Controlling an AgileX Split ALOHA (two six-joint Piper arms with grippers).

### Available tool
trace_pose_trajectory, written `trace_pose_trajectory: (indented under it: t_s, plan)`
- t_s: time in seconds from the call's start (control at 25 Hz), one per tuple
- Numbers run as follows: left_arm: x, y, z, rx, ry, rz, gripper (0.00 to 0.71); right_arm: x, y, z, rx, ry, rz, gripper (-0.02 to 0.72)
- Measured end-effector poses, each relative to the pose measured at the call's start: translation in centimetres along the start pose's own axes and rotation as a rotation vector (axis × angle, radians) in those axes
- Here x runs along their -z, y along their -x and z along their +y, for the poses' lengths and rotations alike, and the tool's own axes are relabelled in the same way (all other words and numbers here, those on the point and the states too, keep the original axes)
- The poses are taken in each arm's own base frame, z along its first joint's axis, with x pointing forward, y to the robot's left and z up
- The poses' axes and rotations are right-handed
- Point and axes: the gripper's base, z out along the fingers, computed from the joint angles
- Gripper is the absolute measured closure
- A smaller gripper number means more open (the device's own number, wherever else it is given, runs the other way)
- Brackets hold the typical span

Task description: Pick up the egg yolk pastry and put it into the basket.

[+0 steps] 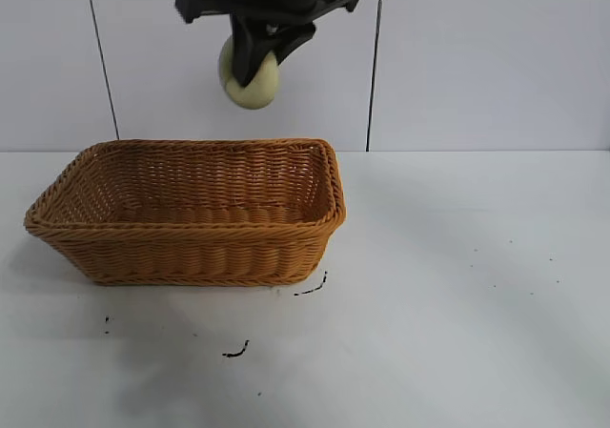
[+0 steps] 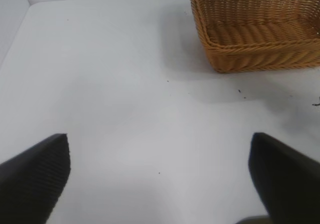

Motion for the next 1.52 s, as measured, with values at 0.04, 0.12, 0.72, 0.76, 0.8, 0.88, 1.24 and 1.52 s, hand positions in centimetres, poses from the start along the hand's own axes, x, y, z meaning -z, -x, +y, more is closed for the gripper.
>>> trace_pose_trajectory:
  t_s: [0.04, 0.12, 0.72, 0.76, 0.8, 0.88, 1.24, 1.52]
  plan:
    - [0.0, 0.0, 0.0, 0.0, 0.0, 0.0, 0.014, -1.1, -0.2, 0.4, 0.008, 0.005, 0.011, 0.584]
    - [0.0, 0.0, 0.0, 0.0, 0.0, 0.0, 0.014, -3.1, -0.7, 1.0, 0.016, 0.012, 0.027, 0.584]
    - [0.0, 0.0, 0.0, 0.0, 0.0, 0.0, 0.014, -11.7, -3.6, 1.6, 0.009, 0.019, 0.083, 0.431]
    - [0.0, 0.0, 0.0, 0.0, 0.0, 0.0, 0.014, -11.7, -3.6, 1.6, 0.009, 0.019, 0.083, 0.363]
    - [0.0, 0.0, 0.0, 0.0, 0.0, 0.0, 0.014, -11.7, -3.6, 1.6, 0.009, 0.019, 0.083, 0.273]
    - [0.0, 0.0, 0.0, 0.0, 0.0, 0.0, 0.014, -11.7, -3.6, 1.5, 0.012, 0.017, 0.083, 0.113]
    - [0.0, 0.0, 0.0, 0.0, 0.0, 0.0, 0.014, -6.0, -1.3, 1.2, 0.018, -0.009, 0.03, 0.015]
    - [0.0, 0.0, 0.0, 0.0, 0.0, 0.0, 0.014, -1.3, -0.6, -1.6, -0.094, -0.054, 0.086, 0.008]
